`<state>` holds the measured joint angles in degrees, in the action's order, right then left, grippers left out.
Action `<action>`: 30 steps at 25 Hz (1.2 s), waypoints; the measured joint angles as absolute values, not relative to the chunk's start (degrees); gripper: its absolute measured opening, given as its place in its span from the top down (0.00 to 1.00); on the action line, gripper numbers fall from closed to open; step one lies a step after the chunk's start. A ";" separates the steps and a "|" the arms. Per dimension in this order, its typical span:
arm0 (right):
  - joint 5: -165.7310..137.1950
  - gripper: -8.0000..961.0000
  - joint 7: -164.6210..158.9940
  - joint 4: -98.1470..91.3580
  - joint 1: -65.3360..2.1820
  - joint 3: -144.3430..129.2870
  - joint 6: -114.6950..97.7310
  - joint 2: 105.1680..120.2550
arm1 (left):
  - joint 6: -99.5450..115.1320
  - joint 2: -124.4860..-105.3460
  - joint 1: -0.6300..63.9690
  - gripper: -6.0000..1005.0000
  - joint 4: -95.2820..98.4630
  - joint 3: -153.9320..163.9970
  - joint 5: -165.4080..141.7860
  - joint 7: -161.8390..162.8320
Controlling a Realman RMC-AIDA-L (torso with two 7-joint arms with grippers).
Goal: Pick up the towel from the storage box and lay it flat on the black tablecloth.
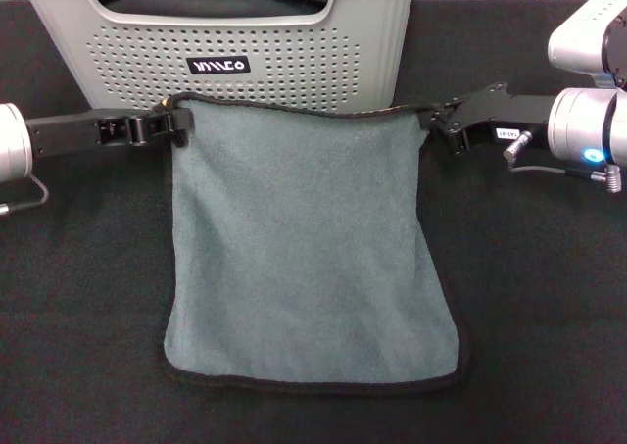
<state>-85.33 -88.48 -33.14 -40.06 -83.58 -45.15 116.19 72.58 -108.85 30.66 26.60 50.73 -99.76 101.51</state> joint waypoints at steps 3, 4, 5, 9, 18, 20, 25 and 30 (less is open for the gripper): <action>-85.33 0.89 -88.40 -33.39 -39.82 -83.58 -45.15 116.18 | 72.14 -109.13 30.57 0.95 26.73 50.57 -99.77 101.51; -85.31 0.89 -88.38 -33.41 -39.81 -83.58 -45.20 116.18 | 71.99 -109.20 30.49 0.95 26.76 50.56 -99.79 101.51; -85.25 0.89 -88.35 -33.43 -39.81 -83.58 -45.27 116.19 | 71.92 -109.23 30.47 0.95 26.76 50.56 -99.82 101.51; -85.16 0.89 -88.30 -33.49 -39.74 -83.56 -45.68 116.18 | 71.79 -109.26 30.47 0.93 26.64 50.63 -99.85 101.51; -82.44 0.81 -89.66 -37.67 -35.10 -83.17 -45.82 115.80 | 73.06 -109.33 29.04 0.81 26.93 50.41 -99.36 99.65; -82.25 0.77 -89.66 -40.00 -32.82 -82.80 -45.97 115.75 | 73.68 -109.21 28.51 0.78 27.05 50.28 -98.71 98.57; -82.23 0.67 -89.63 -44.31 -29.03 -82.71 -47.34 115.75 | 74.38 -108.65 27.91 0.66 27.11 50.27 -98.00 96.71; -82.22 0.46 -89.57 -44.81 -27.89 -82.71 -48.84 115.71 | 75.18 -107.94 28.40 0.46 27.17 50.72 -98.59 98.09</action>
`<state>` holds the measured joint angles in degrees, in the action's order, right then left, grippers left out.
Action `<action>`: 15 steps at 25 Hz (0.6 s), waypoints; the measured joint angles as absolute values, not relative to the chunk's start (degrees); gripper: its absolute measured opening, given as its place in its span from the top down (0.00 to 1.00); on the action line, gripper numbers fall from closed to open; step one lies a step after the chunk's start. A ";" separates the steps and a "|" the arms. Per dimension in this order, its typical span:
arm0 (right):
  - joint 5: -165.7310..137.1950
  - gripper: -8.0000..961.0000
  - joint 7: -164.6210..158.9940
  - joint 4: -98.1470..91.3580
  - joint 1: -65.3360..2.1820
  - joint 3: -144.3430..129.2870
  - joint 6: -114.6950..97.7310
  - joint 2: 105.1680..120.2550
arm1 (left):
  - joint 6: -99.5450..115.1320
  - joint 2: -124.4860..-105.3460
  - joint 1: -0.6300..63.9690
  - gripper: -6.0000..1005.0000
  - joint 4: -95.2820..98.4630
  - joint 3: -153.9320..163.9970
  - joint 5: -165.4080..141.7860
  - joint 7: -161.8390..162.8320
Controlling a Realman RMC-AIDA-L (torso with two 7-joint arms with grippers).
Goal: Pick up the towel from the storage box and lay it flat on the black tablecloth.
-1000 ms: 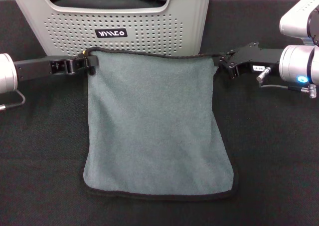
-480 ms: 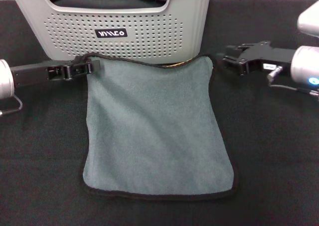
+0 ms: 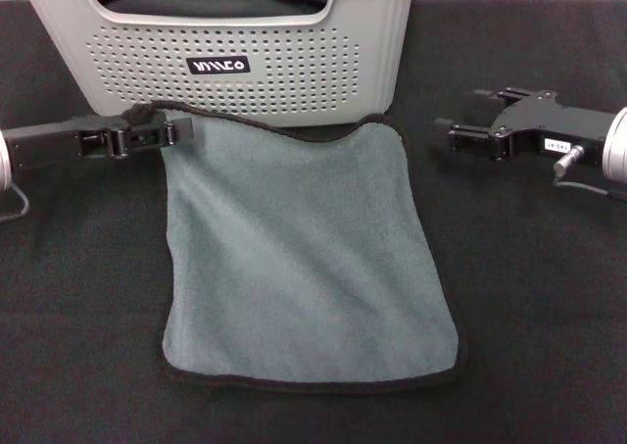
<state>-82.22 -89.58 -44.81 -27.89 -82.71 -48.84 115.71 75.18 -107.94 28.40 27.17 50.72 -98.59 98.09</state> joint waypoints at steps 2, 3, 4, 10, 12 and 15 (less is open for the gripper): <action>-82.22 0.38 -89.56 -44.79 -27.79 -82.74 -49.24 115.79 | 74.53 -107.96 28.57 0.42 27.40 50.87 -99.63 99.68; -82.22 0.34 -89.55 -44.72 -27.79 -82.83 -49.43 115.82 | 73.70 -108.12 28.76 0.40 27.68 50.88 -100.86 100.93; -82.21 0.30 -89.54 -44.66 -27.78 -82.93 -49.61 115.84 | 72.85 -108.42 29.00 0.38 28.05 50.88 -102.06 101.88; -82.17 0.22 -89.51 -44.46 -27.77 -83.04 -50.58 115.84 | 69.19 -110.55 32.40 0.38 30.36 50.73 -114.73 112.96; -82.16 0.22 -89.50 -44.42 -27.63 -83.05 -50.65 115.83 | 71.74 -110.50 32.89 0.38 31.13 50.49 -115.09 114.13; -82.16 0.22 -89.48 -44.41 -26.93 -82.94 -50.74 115.83 | 76.89 -110.23 32.37 0.38 33.88 50.36 -112.16 114.11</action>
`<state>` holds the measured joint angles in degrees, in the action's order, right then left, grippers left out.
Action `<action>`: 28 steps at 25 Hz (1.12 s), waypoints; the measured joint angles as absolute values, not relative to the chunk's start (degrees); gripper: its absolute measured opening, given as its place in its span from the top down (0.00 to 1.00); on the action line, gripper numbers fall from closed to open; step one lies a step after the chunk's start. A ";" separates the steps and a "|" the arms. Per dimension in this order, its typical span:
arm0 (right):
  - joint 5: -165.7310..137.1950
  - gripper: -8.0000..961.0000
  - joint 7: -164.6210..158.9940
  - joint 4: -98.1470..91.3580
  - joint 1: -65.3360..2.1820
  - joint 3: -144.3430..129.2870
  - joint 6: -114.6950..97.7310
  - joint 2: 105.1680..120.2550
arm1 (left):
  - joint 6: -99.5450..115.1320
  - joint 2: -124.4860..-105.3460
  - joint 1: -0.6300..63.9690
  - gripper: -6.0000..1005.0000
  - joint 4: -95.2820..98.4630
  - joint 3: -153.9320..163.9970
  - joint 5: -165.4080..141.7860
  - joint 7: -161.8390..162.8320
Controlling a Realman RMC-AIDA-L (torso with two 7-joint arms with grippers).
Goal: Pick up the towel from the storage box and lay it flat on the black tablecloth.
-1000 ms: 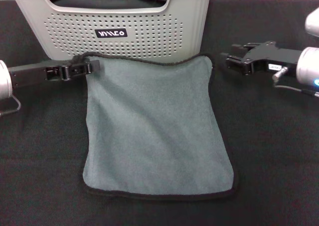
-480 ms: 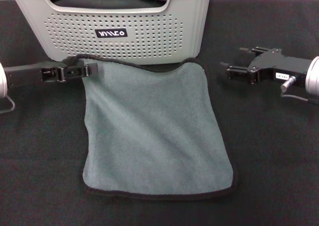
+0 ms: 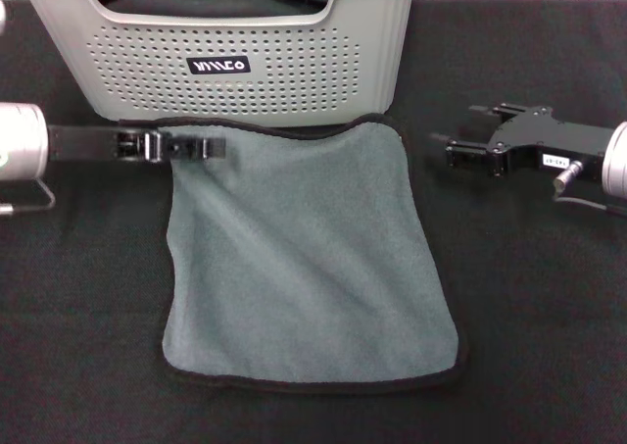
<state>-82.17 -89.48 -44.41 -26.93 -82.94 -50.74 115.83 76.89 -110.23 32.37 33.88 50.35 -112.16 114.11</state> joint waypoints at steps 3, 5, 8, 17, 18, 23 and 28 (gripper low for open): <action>-82.16 0.22 -89.43 -44.40 -26.49 -82.84 -50.80 115.83 | 81.18 -110.16 30.66 0.39 37.74 50.32 -109.36 113.40; -82.17 0.22 -89.27 -44.38 -26.42 -82.83 -51.18 115.83 | 83.86 -110.07 29.47 0.39 39.63 50.24 -107.69 111.41; -82.17 0.22 -87.91 -44.50 -26.33 -82.78 -54.57 115.72 | 90.29 -109.66 27.97 0.39 40.55 49.10 -103.61 103.90; -82.70 0.22 -86.24 -50.15 -24.29 -78.57 -85.85 114.39 | 115.06 -109.30 23.69 0.39 39.76 41.99 -95.09 79.36; -82.70 0.22 -86.24 -50.15 -24.29 -78.57 -85.85 114.39 | 116.15 -109.13 23.05 0.39 39.84 42.64 -93.57 78.59; -78.72 0.23 -86.30 -62.22 -17.95 -76.87 -99.96 115.92 | 116.68 -108.23 18.70 0.38 39.88 50.46 -84.57 73.19; -75.11 0.23 -86.26 -64.25 -17.31 -78.10 -100.96 115.80 | 116.82 -106.64 15.99 0.38 41.83 59.39 -78.46 72.25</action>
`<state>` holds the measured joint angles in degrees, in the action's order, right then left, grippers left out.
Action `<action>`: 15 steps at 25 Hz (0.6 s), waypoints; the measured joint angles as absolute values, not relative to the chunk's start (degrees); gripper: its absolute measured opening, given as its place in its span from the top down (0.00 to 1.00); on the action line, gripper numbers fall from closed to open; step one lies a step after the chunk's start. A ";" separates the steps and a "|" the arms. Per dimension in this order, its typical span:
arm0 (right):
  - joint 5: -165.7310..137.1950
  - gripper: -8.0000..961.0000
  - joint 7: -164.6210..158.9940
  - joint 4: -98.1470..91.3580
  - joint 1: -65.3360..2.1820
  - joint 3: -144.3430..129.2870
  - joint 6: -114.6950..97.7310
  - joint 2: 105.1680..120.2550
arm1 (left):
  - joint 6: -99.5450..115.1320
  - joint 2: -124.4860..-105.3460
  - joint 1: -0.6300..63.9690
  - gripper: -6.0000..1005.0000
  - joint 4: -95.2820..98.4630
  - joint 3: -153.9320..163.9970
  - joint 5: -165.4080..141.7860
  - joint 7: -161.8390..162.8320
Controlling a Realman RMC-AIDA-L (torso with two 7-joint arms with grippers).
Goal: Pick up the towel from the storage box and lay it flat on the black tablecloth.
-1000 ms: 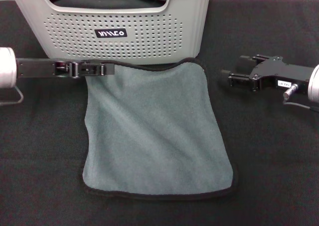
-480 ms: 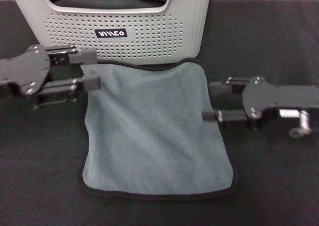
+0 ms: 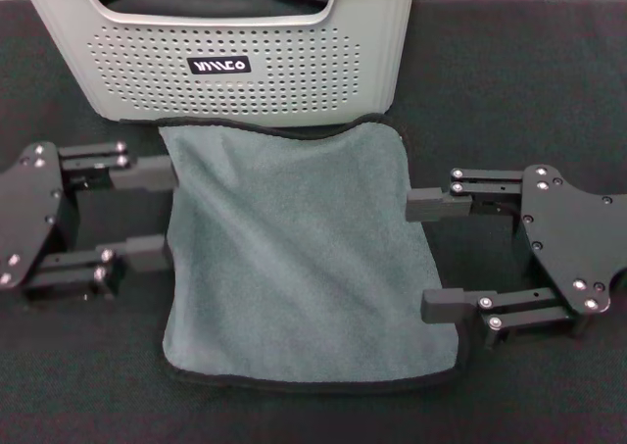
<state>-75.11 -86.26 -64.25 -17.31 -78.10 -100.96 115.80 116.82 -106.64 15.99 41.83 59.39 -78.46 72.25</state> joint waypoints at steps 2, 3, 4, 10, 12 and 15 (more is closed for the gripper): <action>-74.84 0.23 -86.19 -64.31 -17.60 -78.37 -101.27 115.91 | 116.87 -105.97 15.74 0.38 42.04 62.09 -76.47 72.27; -74.84 0.23 -86.19 -64.31 -17.60 -78.37 -101.27 115.91 | 116.87 -105.82 15.68 0.38 42.04 62.74 -75.85 72.27; -74.62 0.23 -86.11 -64.47 -17.89 -79.24 -101.12 115.98 | 116.88 -105.61 15.44 0.38 42.21 63.51 -74.93 72.27; -74.10 0.23 -85.28 -64.19 -18.54 -80.63 -99.16 116.01 | 116.92 -105.04 14.52 0.38 43.12 64.35 -73.02 72.24; -73.84 0.23 -84.62 -63.99 -18.64 -81.23 -98.25 116.02 | 116.93 -104.93 14.48 0.38 43.30 64.37 -73.00 72.23; -73.22 0.23 -83.36 -63.87 -18.90 -82.88 -96.21 116.01 | 116.91 -104.56 14.64 0.38 43.14 64.37 -73.03 72.22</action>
